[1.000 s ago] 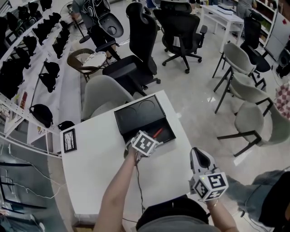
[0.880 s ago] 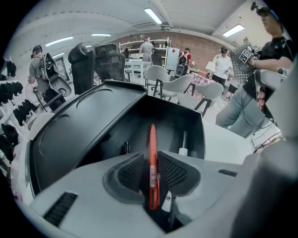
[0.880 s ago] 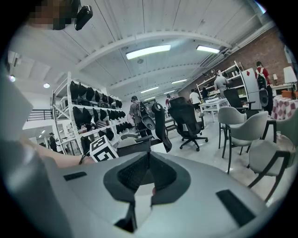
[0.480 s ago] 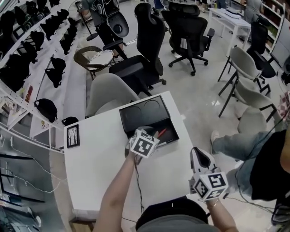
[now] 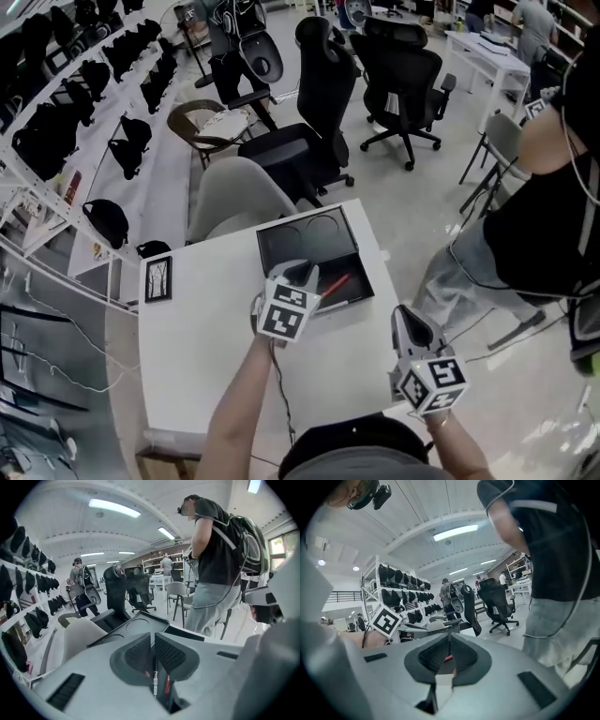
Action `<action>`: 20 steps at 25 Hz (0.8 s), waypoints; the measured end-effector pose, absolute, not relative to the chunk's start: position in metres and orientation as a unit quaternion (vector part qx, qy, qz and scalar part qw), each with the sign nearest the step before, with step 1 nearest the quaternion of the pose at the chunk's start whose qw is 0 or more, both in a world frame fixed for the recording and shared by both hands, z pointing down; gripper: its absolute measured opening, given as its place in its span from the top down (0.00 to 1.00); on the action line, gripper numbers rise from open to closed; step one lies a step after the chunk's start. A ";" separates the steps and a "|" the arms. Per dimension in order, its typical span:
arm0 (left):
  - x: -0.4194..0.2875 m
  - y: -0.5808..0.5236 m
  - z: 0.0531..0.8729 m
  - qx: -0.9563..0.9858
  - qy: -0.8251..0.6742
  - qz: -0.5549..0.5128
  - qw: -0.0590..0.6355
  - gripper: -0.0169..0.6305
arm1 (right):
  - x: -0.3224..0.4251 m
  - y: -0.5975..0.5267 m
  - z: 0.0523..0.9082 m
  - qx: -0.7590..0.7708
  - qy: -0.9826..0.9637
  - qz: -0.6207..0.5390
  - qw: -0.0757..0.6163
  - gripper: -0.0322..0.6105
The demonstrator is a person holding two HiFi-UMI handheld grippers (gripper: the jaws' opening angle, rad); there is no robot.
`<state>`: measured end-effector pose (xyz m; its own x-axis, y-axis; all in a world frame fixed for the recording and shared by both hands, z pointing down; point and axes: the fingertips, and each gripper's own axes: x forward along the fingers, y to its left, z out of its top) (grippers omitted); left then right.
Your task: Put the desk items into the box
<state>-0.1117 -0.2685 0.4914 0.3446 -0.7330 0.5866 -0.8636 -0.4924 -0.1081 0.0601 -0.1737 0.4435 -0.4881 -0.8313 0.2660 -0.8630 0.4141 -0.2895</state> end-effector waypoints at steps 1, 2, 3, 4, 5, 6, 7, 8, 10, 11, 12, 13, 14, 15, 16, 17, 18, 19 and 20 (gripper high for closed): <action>-0.114 -0.268 0.485 0.811 -0.499 0.286 0.109 0.92 | 0.060 -0.176 0.443 0.503 -0.841 0.195 0.039 0.92; -0.116 -0.268 0.480 0.810 -0.506 0.278 0.106 0.92 | 0.059 -0.178 0.442 0.501 -0.842 0.195 0.038 0.92; -0.120 -0.267 0.474 0.808 -0.514 0.270 0.103 0.93 | 0.058 -0.180 0.441 0.499 -0.844 0.194 0.037 0.92; -0.124 -0.266 0.470 0.806 -0.522 0.261 0.101 0.93 | 0.056 -0.182 0.441 0.497 -0.845 0.193 0.036 0.92; -0.128 -0.264 0.465 0.803 -0.530 0.253 0.098 0.93 | 0.054 -0.183 0.440 0.495 -0.847 0.192 0.035 0.92; -0.133 -0.262 0.460 0.801 -0.538 0.246 0.096 0.93 | 0.052 -0.184 0.439 0.492 -0.848 0.191 0.035 0.92; -0.138 -0.260 0.456 0.798 -0.545 0.239 0.095 0.93 | 0.049 -0.185 0.438 0.490 -0.850 0.190 0.035 0.92; -0.142 -0.258 0.452 0.795 -0.552 0.233 0.093 0.94 | 0.048 -0.186 0.437 0.488 -0.851 0.189 0.034 0.92; -0.150 -0.253 0.446 0.790 -0.565 0.221 0.090 0.95 | 0.044 -0.188 0.436 0.484 -0.854 0.188 0.034 0.92; -0.155 -0.250 0.444 0.786 -0.572 0.216 0.088 0.95 | 0.042 -0.189 0.435 0.482 -0.856 0.187 0.033 0.92; -0.160 -0.248 0.442 0.783 -0.579 0.211 0.085 0.95 | 0.040 -0.190 0.434 0.479 -0.857 0.185 0.033 0.92; -0.165 -0.245 0.440 0.779 -0.586 0.206 0.083 0.95 | 0.038 -0.191 0.434 0.477 -0.859 0.184 0.033 0.92; -0.169 -0.241 0.437 0.775 -0.594 0.200 0.082 0.96 | 0.036 -0.192 0.433 0.474 -0.860 0.183 0.034 0.92; -0.173 -0.238 0.434 0.771 -0.600 0.194 0.082 0.96 | 0.034 -0.193 0.432 0.472 -0.862 0.182 0.035 0.92; -0.177 -0.235 0.431 0.768 -0.607 0.188 0.083 0.96 | 0.032 -0.194 0.431 0.471 -0.863 0.181 0.036 0.92; -0.179 -0.232 0.429 0.765 -0.612 0.181 0.084 0.96 | 0.031 -0.195 0.431 0.469 -0.864 0.180 0.035 0.92; -0.182 -0.228 0.427 0.762 -0.617 0.174 0.084 0.96 | 0.030 -0.196 0.430 0.467 -0.865 0.180 0.035 0.92; -0.185 -0.225 0.425 0.759 -0.623 0.168 0.085 0.96 | 0.028 -0.196 0.430 0.465 -0.866 0.179 0.034 0.92; -0.188 -0.222 0.424 0.756 -0.629 0.161 0.085 0.96 | 0.026 -0.197 0.430 0.463 -0.867 0.179 0.034 0.92</action>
